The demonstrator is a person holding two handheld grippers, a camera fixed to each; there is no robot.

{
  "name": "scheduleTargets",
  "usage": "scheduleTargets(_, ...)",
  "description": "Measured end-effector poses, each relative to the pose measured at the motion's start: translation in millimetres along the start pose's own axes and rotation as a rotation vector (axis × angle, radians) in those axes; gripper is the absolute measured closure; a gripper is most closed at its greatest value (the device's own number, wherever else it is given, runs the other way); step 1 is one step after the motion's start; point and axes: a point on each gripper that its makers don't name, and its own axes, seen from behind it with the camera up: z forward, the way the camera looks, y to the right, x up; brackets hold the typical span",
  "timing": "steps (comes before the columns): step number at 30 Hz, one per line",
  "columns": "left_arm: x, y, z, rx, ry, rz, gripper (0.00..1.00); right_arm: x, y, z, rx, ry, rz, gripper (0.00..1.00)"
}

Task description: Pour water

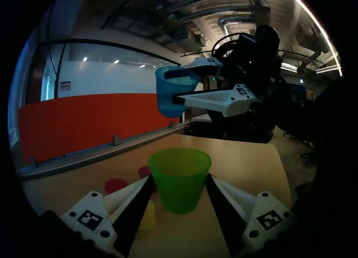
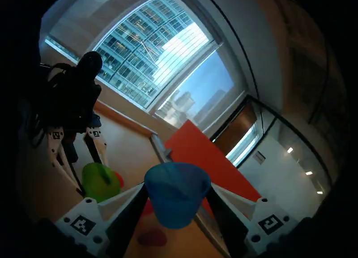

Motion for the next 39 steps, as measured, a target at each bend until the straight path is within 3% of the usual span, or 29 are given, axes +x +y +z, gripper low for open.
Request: scheduleTargets(39, 6.4, 3.1, 2.8, -0.001, 0.018, 0.014, 0.18, 20.2, 6.4, 24.5, -0.021, 0.012, -0.343, 0.1)
